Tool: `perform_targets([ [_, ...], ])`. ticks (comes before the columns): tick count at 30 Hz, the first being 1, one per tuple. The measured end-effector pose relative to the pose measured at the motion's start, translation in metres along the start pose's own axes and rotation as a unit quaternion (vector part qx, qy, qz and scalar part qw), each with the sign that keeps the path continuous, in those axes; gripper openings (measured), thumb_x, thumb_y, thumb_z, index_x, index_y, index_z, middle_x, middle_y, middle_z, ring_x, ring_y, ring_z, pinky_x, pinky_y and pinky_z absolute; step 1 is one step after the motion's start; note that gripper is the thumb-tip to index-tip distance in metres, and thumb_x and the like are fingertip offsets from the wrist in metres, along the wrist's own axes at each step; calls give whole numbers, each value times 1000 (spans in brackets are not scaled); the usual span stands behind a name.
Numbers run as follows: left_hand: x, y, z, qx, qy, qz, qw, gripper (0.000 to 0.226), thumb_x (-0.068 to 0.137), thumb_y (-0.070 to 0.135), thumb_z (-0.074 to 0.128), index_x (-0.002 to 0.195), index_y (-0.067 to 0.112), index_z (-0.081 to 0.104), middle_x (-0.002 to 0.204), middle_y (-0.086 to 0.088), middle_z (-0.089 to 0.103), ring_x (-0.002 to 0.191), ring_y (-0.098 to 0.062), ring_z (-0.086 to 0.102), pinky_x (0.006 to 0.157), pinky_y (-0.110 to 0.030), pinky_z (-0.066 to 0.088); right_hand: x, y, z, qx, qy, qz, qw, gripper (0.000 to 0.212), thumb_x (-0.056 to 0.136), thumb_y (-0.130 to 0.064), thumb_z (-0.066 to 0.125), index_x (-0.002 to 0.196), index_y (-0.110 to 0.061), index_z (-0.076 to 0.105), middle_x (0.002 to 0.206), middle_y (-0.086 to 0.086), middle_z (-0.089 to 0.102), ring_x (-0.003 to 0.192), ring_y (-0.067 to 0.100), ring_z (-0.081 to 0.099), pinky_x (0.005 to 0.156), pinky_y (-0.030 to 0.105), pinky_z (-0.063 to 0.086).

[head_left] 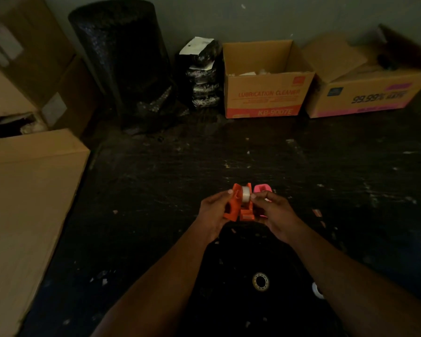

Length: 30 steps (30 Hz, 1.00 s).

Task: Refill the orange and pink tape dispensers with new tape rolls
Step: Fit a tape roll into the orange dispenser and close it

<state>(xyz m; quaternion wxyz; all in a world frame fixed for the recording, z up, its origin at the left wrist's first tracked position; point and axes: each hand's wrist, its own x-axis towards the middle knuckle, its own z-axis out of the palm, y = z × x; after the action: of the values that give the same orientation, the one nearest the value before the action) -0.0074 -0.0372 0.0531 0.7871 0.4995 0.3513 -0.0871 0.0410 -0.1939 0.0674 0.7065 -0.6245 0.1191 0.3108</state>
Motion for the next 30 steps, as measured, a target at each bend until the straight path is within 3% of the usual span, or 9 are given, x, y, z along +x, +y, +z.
perform_targets([
  [7, 5, -2, -8, 7, -29, 6, 1000, 25, 88, 13, 74, 113, 12, 74, 113, -17, 76, 100, -28, 76, 77, -41, 62, 5, 1, -2, 6, 5, 22, 1000, 10, 92, -11, 62, 97, -10, 70, 107, 16, 73, 92, 25, 72, 67, 38, 57],
  [13, 4, 3, -10, -6, -41, -12, 999, 29, 87, 11, 74, 115, 9, 70, 107, -13, 78, 93, -25, 77, 72, -38, 63, -1, -1, -1, 8, -13, 10, 1000, 12, 94, -9, 58, 100, -5, 68, 100, 12, 73, 86, 22, 71, 64, 35, 56],
  [16, 3, 2, -10, -19, -31, 7, 999, 26, 87, 9, 74, 111, 6, 68, 108, -14, 76, 97, -24, 75, 76, -37, 63, -1, 1, 0, -2, -15, 6, 1000, 17, 94, -9, 59, 107, -3, 67, 103, 13, 73, 87, 22, 72, 63, 34, 57],
  [19, 1, 3, -10, -10, -32, 9, 999, 31, 86, 11, 75, 115, 5, 67, 114, -15, 75, 107, -28, 73, 87, -42, 61, 1, 1, 0, -9, -15, 5, 1000, 12, 93, -10, 61, 99, -9, 70, 103, 12, 75, 89, 22, 73, 65, 35, 58],
  [25, 7, -1, -7, 27, -10, 26, 999, 16, 81, 13, 80, 95, 13, 73, 114, -16, 74, 106, -31, 73, 85, -42, 62, 5, 4, -3, -17, -25, 12, 999, 11, 91, -10, 63, 96, -10, 72, 105, 14, 75, 90, 25, 75, 68, 39, 60],
  [30, 11, -5, -7, 3, -7, 29, 1000, 10, 89, 13, 73, 99, 12, 75, 105, -14, 78, 102, -28, 74, 83, -39, 62, 8, 5, -3, -10, -16, 8, 1000, 11, 91, -9, 63, 100, -5, 69, 102, 13, 74, 88, 23, 73, 64, 36, 59],
])
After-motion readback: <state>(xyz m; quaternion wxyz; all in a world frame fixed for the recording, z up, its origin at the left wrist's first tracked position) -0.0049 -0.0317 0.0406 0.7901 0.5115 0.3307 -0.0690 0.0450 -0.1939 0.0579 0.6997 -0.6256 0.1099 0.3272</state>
